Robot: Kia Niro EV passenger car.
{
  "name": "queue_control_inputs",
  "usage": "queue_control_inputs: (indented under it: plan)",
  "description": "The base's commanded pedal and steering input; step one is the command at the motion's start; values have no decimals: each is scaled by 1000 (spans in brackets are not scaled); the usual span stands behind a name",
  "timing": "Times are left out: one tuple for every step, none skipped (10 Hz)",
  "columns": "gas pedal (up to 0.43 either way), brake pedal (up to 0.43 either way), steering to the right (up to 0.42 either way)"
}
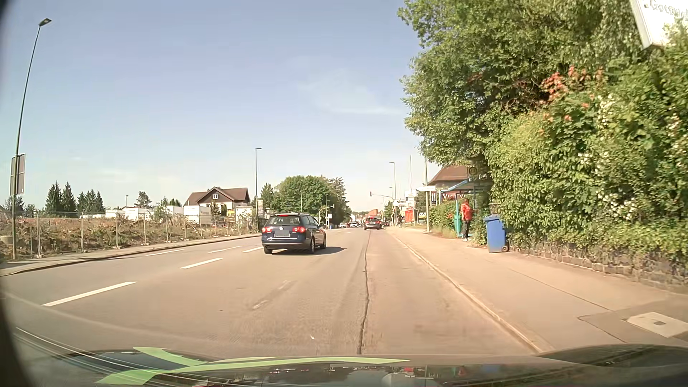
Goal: Follow the waypoints while adhering to traffic rules and regulations
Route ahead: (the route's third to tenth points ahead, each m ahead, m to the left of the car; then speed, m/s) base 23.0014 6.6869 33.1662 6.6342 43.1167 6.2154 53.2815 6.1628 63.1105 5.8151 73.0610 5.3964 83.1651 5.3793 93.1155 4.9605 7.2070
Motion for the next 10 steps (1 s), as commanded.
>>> queue_control_inputs:
  plan:
    - [0,0,0]
    - [0,0,0]
    - [20,0,3]
    - [20,0,4]
    - [20,0,3]
    - [8,0,0]
    - [8,0,-1]
    - [0,0,-2]
    - [0,0,-1]
    - [0,0,-1]
